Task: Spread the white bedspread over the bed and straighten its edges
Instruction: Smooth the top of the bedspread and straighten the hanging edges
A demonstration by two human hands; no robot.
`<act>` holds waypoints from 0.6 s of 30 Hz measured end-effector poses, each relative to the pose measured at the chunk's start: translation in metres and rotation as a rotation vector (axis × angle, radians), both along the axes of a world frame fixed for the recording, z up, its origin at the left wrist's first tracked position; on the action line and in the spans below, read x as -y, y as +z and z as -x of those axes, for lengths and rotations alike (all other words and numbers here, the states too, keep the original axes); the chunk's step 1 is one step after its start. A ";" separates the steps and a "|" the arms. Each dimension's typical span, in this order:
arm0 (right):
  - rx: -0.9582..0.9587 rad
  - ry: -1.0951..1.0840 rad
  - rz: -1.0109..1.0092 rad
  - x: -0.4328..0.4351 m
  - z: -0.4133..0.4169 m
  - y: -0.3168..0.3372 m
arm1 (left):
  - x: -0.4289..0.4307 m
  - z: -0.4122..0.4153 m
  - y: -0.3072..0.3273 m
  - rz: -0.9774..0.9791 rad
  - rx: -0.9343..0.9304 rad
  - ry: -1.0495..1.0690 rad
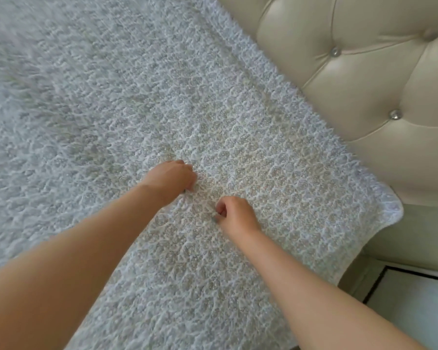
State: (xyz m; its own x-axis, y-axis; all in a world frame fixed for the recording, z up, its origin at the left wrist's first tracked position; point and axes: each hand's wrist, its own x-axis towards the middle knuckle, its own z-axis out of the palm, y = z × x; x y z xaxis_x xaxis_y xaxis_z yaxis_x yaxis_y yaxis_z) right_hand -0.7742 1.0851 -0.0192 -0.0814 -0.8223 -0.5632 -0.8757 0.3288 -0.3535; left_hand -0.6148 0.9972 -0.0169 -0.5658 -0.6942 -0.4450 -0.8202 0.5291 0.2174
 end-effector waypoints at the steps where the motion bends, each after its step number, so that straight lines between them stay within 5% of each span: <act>1: 0.033 0.013 -0.040 0.001 0.000 0.002 | 0.003 0.000 0.004 -0.085 0.035 0.033; 4: 0.111 0.052 -0.130 0.003 -0.002 0.011 | 0.010 -0.004 0.016 -0.280 0.101 0.061; 10: 0.099 0.190 -0.318 0.034 0.000 0.018 | 0.019 -0.013 0.014 -0.361 0.035 0.003; 15: -0.063 0.197 0.268 0.094 0.010 -0.008 | 0.025 -0.029 -0.021 0.022 -0.166 0.236; 18: -0.203 0.342 0.276 0.139 0.020 -0.030 | 0.023 -0.035 -0.046 0.096 -0.084 0.371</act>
State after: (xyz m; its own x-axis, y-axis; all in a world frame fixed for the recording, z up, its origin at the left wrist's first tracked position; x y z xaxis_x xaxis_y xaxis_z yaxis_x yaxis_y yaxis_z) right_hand -0.7944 0.9464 -0.0491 0.1342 -0.9377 -0.3206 -0.9776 -0.0723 -0.1979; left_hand -0.5802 0.9738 -0.0625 -0.3002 -0.8947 -0.3306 -0.9411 0.2212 0.2559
